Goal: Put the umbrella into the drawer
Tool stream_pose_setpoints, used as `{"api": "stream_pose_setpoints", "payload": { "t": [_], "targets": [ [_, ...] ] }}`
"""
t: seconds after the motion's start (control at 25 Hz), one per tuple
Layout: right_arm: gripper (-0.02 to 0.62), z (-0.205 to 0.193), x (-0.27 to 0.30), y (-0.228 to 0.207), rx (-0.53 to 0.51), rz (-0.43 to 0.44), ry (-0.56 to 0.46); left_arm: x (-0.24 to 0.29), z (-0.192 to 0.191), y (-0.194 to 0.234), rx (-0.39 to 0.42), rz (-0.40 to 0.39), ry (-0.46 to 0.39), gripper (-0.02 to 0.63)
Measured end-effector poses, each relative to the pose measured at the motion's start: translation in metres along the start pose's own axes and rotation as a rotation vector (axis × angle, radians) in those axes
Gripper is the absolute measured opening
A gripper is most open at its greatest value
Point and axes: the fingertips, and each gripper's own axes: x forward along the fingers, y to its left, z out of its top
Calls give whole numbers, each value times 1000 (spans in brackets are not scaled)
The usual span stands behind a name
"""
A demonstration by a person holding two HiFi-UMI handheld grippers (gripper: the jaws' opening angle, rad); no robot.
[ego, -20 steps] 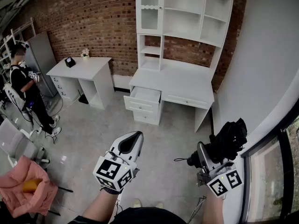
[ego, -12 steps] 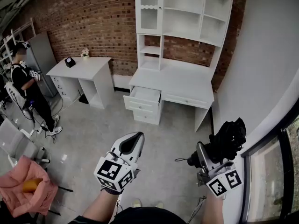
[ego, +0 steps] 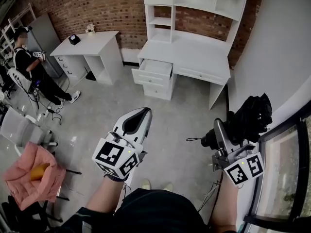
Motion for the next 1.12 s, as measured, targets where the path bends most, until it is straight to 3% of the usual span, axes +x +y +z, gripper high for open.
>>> {"api": "stream_pose_setpoints", "payload": {
  "t": [0.28, 0.52, 0.68, 0.88, 1.12],
  "targets": [
    [219, -1, -9, -24, 27, 34, -5, 12, -5, -22, 4, 28, 4, 14],
    [218, -10, 0, -25, 44, 59, 5, 13, -7, -14, 10, 63, 3, 14],
    [218, -17, 16, -29, 44, 66, 16, 21, -5, -4, -4, 45, -28, 14],
    [216, -35, 58, -38, 46, 71, 40, 51, -9, 29, -4, 35, -35, 14],
    [216, -61, 155, -57, 49, 69, 67, 114, -20, 110, -4, 18, -10, 14]
  ]
}}
